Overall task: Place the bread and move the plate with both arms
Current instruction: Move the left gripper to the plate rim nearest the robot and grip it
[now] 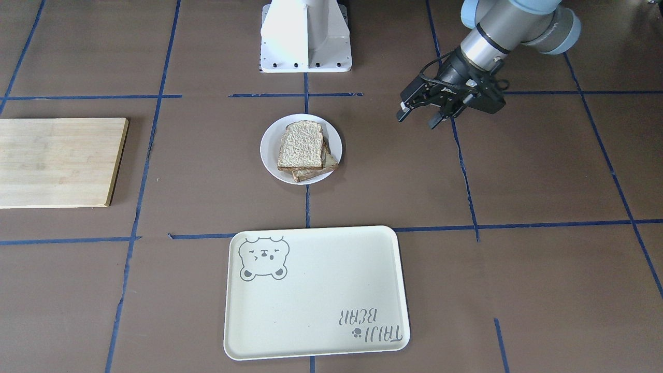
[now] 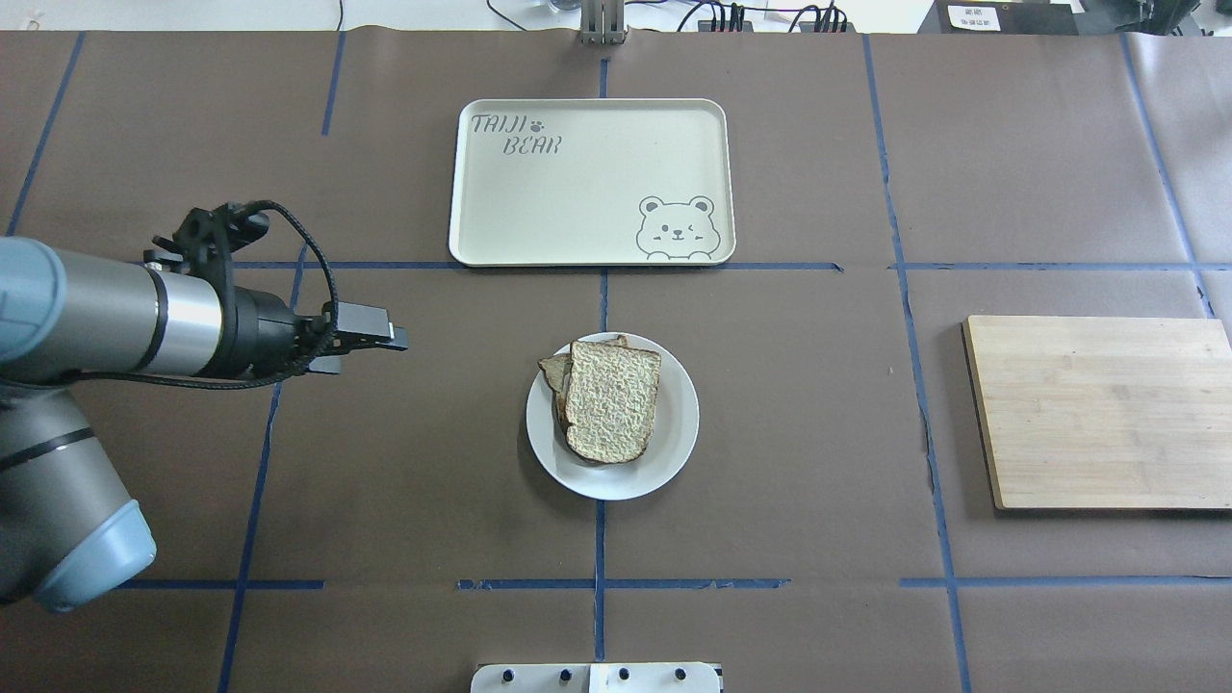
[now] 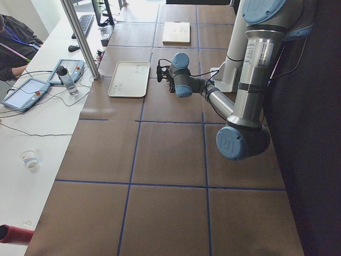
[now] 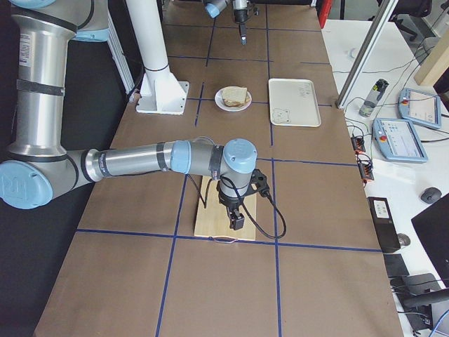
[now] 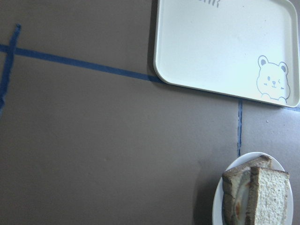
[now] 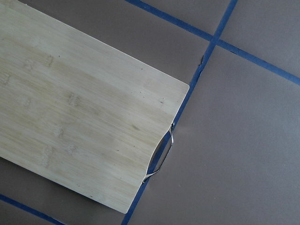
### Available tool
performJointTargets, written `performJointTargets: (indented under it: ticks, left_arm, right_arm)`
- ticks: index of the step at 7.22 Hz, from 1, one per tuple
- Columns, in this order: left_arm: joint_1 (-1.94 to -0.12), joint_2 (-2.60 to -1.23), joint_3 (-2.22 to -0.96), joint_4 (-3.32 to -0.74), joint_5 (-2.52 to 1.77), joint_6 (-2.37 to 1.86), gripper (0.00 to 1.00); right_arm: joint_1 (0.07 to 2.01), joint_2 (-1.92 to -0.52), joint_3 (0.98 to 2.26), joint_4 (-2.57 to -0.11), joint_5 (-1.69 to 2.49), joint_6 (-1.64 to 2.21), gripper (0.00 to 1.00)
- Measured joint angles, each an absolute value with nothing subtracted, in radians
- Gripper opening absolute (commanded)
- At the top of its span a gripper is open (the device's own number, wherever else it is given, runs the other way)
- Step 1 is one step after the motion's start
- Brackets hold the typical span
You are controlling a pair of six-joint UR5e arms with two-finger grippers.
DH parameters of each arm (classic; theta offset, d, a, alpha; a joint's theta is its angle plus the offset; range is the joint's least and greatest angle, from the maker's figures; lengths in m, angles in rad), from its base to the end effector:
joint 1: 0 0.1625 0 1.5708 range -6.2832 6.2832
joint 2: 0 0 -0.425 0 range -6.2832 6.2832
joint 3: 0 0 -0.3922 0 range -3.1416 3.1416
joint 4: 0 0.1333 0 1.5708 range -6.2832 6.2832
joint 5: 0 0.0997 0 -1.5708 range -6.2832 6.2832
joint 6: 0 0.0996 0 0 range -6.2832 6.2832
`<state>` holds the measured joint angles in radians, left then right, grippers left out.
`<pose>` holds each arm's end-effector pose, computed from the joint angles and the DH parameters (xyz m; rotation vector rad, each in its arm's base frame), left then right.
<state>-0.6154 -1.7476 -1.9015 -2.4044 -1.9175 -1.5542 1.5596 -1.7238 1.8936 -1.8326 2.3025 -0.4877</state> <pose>0.3765 -0.3880 0.3145 0.1340 1.3535 -0.2717 0.0621 -0.4150 0.5992 0.0879 -0.7376 -0.4423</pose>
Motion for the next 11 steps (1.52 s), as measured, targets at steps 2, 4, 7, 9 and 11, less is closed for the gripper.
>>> performJointTargets:
  ticks: [2,4,7,9,11]
  left_arm:
    - [-0.511,-1.784,-1.708,-2.75,-1.737,-1.724,1.0]
    - [-0.429,-1.841,-1.575,-2.921,-1.603,-1.802,1.0]
    - [-0.365,-1.907,-1.483,-2.99,-1.525,-1.869,0.97]
    - [-0.32,-1.938,-1.439,-3.018,-1.478,-1.877,0.73]
    - [-0.3,-1.959,-1.425,-3.027,-1.464,-1.88,0.59]
  right_arm:
    - [1.56,-1.724,1.894,-1.832,2.302,-0.488,1.0]
    - [1.56,-1.724,1.896,-1.831,2.303,-0.488,1.0]
    - [1.56,-1.724,1.898,-1.83,2.303,-0.487,1.0]
    - [1.561,-1.724,1.898,-1.825,2.302,-0.487,1.0]
    - [1.563,-1.725,1.898,-1.823,2.302,-0.487,1.0]
